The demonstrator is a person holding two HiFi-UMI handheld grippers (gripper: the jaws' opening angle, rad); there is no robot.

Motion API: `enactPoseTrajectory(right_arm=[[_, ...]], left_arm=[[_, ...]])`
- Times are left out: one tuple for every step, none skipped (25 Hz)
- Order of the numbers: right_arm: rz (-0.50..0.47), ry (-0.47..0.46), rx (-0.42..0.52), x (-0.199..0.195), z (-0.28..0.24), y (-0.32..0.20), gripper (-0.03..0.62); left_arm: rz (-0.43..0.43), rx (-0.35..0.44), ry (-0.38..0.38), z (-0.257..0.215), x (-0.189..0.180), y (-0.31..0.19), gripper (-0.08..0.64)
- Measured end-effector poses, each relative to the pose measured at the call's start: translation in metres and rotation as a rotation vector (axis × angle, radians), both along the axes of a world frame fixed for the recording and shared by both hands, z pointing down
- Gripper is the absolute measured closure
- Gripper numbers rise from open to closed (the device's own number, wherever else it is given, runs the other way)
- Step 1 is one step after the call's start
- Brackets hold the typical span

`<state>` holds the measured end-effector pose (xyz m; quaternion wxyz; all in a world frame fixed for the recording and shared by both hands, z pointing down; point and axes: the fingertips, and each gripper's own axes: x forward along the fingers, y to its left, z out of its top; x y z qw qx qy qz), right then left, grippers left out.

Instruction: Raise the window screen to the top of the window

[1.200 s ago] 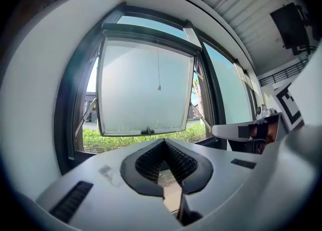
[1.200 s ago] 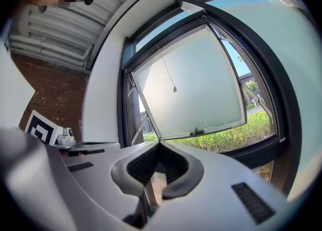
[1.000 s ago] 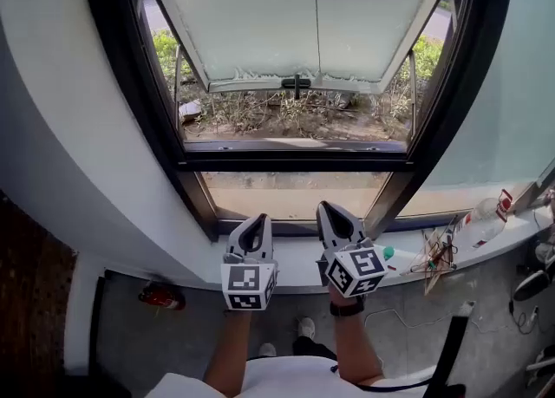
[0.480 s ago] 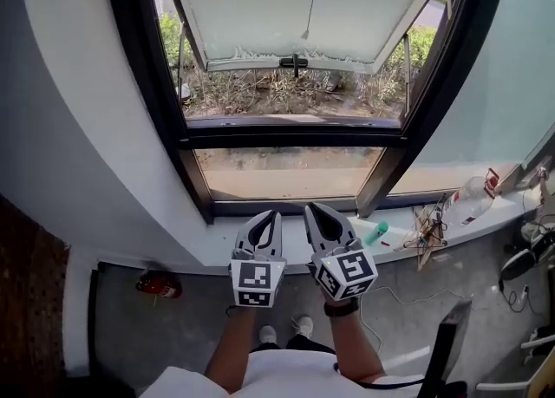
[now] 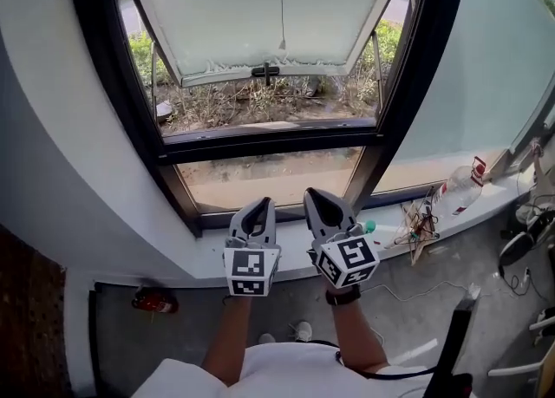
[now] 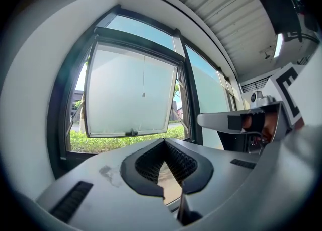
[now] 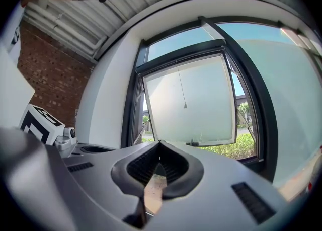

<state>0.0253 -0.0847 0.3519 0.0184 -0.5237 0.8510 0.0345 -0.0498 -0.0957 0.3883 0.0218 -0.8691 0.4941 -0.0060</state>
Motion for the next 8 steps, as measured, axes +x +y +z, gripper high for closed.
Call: enactPoseTrajectory(right_arm=[[0.005, 0.000, 0.005, 0.005, -0.001, -0.001, 0.601], [0.010, 0.000, 0.011, 0.010, -0.003, -0.002, 0.601], [0.016, 0.000, 0.017, 0.016, -0.004, -0.003, 0.601], [0.020, -0.001, 0.021, 0.022, -0.006, -0.004, 0.601], [0.024, -0.003, 0.024, 0.028, -0.008, -0.005, 0.601], [0.027, -0.003, 0.027, 0.034, -0.010, -0.007, 0.601], [0.029, -0.003, 0.030, 0.040, -0.011, -0.009, 0.601], [0.031, -0.003, 0.032, 0.046, -0.013, -0.010, 0.601]], left_arm=[[0.012, 0.005, -0.004, -0.001, 0.007, -0.001, 0.560], [0.024, 0.011, -0.009, -0.003, 0.015, -0.001, 0.560], [0.035, 0.018, -0.015, -0.004, 0.022, -0.002, 0.560], [0.046, 0.023, -0.021, -0.006, 0.030, -0.002, 0.560], [0.056, 0.027, -0.025, -0.008, 0.038, -0.003, 0.560], [0.065, 0.029, -0.029, -0.010, 0.045, -0.005, 0.560], [0.073, 0.031, -0.032, -0.011, 0.052, -0.006, 0.560], [0.081, 0.033, -0.034, -0.012, 0.059, -0.008, 0.560]])
